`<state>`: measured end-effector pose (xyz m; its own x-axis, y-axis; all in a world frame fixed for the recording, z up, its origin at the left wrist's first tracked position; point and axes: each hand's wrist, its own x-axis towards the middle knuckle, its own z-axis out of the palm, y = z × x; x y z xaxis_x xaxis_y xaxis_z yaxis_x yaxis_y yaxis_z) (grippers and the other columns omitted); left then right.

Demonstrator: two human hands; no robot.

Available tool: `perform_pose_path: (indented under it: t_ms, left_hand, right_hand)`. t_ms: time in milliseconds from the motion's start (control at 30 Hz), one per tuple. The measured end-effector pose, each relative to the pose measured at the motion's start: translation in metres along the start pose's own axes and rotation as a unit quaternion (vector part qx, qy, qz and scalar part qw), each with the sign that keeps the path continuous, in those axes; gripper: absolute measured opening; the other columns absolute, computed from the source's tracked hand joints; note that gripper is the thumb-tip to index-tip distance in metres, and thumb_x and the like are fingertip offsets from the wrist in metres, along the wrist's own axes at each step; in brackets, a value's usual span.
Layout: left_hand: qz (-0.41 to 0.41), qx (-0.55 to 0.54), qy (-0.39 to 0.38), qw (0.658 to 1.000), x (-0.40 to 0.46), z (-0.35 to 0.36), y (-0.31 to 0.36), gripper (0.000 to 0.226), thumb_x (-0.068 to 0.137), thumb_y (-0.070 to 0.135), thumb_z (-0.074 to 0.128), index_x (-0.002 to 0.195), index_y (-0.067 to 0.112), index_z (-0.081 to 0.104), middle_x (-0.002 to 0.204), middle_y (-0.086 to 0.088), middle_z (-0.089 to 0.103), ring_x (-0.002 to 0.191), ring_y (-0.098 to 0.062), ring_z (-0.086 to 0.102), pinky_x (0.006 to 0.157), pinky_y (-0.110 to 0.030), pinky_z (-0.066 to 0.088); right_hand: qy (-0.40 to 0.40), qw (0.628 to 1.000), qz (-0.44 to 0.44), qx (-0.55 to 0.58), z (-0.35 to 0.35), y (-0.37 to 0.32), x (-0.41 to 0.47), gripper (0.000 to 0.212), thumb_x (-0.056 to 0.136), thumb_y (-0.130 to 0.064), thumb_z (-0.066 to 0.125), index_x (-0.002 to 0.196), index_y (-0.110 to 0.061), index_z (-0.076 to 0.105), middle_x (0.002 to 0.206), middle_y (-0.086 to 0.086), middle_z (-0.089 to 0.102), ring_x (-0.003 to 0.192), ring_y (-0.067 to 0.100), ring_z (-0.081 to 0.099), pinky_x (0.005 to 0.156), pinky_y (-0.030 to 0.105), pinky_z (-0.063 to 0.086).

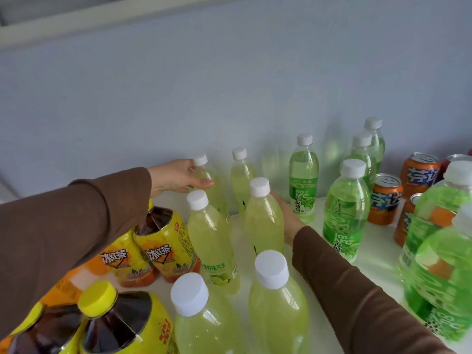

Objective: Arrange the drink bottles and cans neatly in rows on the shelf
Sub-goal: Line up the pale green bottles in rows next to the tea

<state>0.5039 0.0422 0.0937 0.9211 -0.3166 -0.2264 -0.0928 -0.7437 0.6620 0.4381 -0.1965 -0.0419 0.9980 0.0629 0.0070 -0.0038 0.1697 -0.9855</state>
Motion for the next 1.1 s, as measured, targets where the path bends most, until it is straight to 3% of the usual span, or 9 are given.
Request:
perform_pose_path:
  t_ms: [100, 167, 233, 333, 500, 700, 867, 1000, 1100]
  left_hand:
    - [0.006, -0.012, -0.001, 1.0, 0.001, 0.0, 0.0, 0.089, 0.071, 0.045, 0.084, 0.147, 0.026, 0.043, 0.142, 0.012, 0.047, 0.128, -0.012, 0.052, 0.089, -0.022, 0.047]
    - [0.017, -0.015, -0.006, 1.0, 0.002, 0.001, -0.002, 0.112, 0.051, 0.056, 0.087, 0.15, 0.027, 0.041, 0.147, 0.015, 0.043, 0.13, -0.011, 0.05, 0.094, -0.025, 0.047]
    - [0.025, -0.017, -0.006, 1.0, 0.004, 0.001, -0.004, 0.122, 0.044, 0.062, 0.089, 0.15, 0.027, 0.041, 0.152, 0.014, 0.041, 0.132, -0.011, 0.049, 0.101, -0.03, 0.047]
    - [0.033, -0.025, 0.0, 0.999, 0.008, 0.006, -0.005, 0.091, 0.068, 0.044, 0.087, 0.146, 0.026, 0.045, 0.151, 0.013, 0.043, 0.131, -0.012, 0.051, 0.105, -0.034, 0.047]
    - [0.037, -0.044, 0.0, 0.998, 0.01, 0.011, -0.004, 0.042, 0.081, 0.03, 0.081, 0.115, 0.037, 0.057, 0.119, 0.025, 0.057, 0.113, 0.0, 0.057, 0.094, -0.023, 0.048]
    - [0.04, -0.081, 0.046, 0.995, 0.014, 0.007, -0.004, 0.074, 0.075, 0.032, 0.087, 0.139, 0.028, 0.052, 0.136, 0.01, 0.053, 0.121, -0.009, 0.056, 0.084, -0.022, 0.05]
    - [0.059, -0.106, 0.057, 0.991, 0.003, -0.012, 0.011, 0.053, 0.077, 0.027, 0.086, 0.125, 0.024, 0.065, 0.123, 0.001, 0.071, 0.109, -0.015, 0.07, 0.101, -0.037, 0.053]
    - [0.086, -0.145, 0.076, 0.983, -0.019, -0.036, 0.034, 0.043, 0.082, 0.024, 0.08, 0.123, 0.016, 0.067, 0.116, -0.003, 0.075, 0.107, -0.018, 0.072, 0.097, -0.034, 0.056]
    - [0.111, -0.154, 0.095, 0.977, -0.034, -0.052, 0.051, 0.041, 0.085, 0.028, 0.077, 0.123, 0.015, 0.068, 0.116, -0.004, 0.075, 0.108, -0.021, 0.071, 0.092, -0.032, 0.057]
  right_hand:
    - [-0.02, 1.0, -0.007, -0.004, 0.004, -0.01, 0.005, 0.024, 0.107, -0.011, 0.041, 0.092, -0.023, 0.056, 0.059, -0.013, 0.068, 0.059, 0.006, 0.064, 0.053, 0.015, 0.05]
    - [-0.017, 1.0, -0.019, -0.001, 0.008, -0.02, 0.014, 0.019, 0.107, -0.009, 0.044, 0.114, -0.02, 0.058, 0.094, -0.003, 0.071, 0.087, 0.018, 0.065, 0.059, 0.009, 0.048]
    - [-0.02, 0.998, -0.045, -0.024, 0.011, -0.031, 0.018, 0.025, 0.107, -0.014, 0.05, 0.131, -0.021, 0.051, 0.108, -0.008, 0.06, 0.094, 0.009, 0.059, 0.06, 0.0, 0.043]
    - [-0.036, 0.994, -0.083, -0.061, 0.015, -0.039, 0.027, 0.024, 0.1, -0.021, 0.061, 0.12, -0.029, 0.049, 0.099, -0.021, 0.055, 0.072, -0.015, 0.058, 0.058, -0.001, 0.043]
    - [-0.035, 0.991, -0.102, -0.073, 0.015, -0.039, 0.041, 0.036, 0.092, -0.02, 0.073, 0.121, -0.032, 0.055, 0.107, -0.02, 0.063, 0.078, -0.025, 0.062, 0.064, 0.002, 0.047]
    - [0.011, 0.993, -0.118, -0.029, 0.015, -0.045, 0.04, 0.033, 0.091, -0.022, 0.075, 0.121, -0.028, 0.063, 0.108, -0.011, 0.072, 0.088, -0.009, 0.069, 0.072, 0.011, 0.052]
    - [0.008, 0.991, -0.13, 0.006, 0.02, -0.082, 0.022, 0.04, 0.093, -0.031, 0.072, 0.131, -0.03, 0.061, 0.127, -0.012, 0.067, 0.106, -0.007, 0.063, 0.084, 0.012, 0.045]
    - [0.015, 0.988, -0.152, 0.012, 0.026, -0.127, 0.017, 0.03, 0.085, -0.045, 0.078, 0.112, -0.043, 0.064, 0.128, -0.011, 0.065, 0.122, 0.009, 0.057, 0.108, 0.034, 0.036]
    - [0.026, 0.982, -0.19, 0.004, 0.027, -0.157, 0.017, 0.052, 0.072, -0.057, 0.083, 0.118, -0.035, 0.07, 0.124, -0.003, 0.074, 0.125, 0.023, 0.063, 0.116, 0.054, 0.038]
